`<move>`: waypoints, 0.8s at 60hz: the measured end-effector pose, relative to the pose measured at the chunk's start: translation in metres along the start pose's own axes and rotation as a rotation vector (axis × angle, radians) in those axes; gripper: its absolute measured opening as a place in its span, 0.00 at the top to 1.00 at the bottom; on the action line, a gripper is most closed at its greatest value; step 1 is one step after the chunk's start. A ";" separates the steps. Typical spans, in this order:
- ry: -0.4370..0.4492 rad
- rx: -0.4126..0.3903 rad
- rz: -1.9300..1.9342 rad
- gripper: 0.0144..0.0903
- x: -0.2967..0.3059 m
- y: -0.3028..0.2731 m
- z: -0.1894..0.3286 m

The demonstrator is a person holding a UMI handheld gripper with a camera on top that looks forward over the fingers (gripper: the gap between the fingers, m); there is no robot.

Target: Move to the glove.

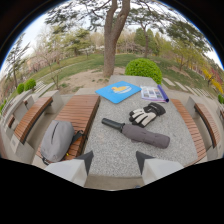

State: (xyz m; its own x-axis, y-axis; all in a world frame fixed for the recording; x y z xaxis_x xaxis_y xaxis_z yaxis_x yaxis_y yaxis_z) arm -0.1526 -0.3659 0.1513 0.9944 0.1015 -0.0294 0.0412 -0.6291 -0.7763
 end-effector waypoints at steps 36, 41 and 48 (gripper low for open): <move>0.115 -0.033 0.025 0.08 0.084 -0.006 0.044; 0.116 -0.034 0.023 0.08 0.099 -0.018 0.065; 0.110 -0.049 0.017 0.07 0.116 -0.033 0.101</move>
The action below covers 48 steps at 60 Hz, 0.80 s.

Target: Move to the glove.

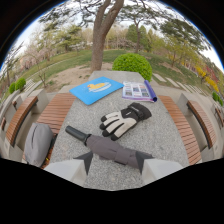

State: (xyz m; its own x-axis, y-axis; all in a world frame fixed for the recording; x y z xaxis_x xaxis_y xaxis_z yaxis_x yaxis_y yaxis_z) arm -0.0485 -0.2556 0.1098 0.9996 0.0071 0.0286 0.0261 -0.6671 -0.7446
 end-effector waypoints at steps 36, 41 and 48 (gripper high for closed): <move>0.008 -0.061 -0.014 0.07 0.034 -0.076 0.185; 0.008 -0.065 -0.016 0.07 0.035 -0.078 0.198; 0.009 -0.076 -0.019 0.07 0.037 -0.078 0.208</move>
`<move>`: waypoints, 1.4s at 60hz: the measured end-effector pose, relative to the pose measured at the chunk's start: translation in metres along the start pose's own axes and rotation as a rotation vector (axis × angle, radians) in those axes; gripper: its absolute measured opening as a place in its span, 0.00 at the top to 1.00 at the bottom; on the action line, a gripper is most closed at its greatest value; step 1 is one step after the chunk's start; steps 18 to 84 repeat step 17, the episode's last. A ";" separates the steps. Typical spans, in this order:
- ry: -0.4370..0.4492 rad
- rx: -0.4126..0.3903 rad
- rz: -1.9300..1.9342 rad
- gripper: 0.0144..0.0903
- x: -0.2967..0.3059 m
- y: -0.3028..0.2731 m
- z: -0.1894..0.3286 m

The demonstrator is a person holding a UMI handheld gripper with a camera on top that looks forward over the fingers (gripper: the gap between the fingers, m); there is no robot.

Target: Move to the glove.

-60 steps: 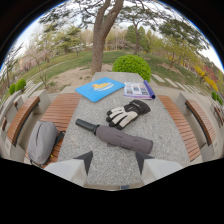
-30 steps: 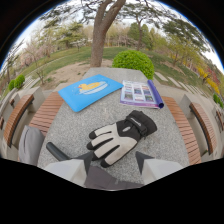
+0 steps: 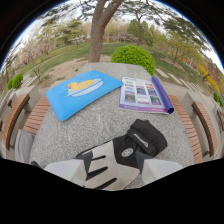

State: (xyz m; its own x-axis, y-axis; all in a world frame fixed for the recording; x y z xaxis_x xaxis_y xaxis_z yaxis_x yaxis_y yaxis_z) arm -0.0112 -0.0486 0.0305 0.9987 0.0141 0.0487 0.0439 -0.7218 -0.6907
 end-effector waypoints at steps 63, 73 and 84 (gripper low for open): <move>-0.005 -0.008 0.009 0.07 -0.001 0.001 0.001; -0.005 -0.008 0.009 0.07 -0.001 0.001 0.001; -0.005 -0.008 0.009 0.07 -0.001 0.001 0.001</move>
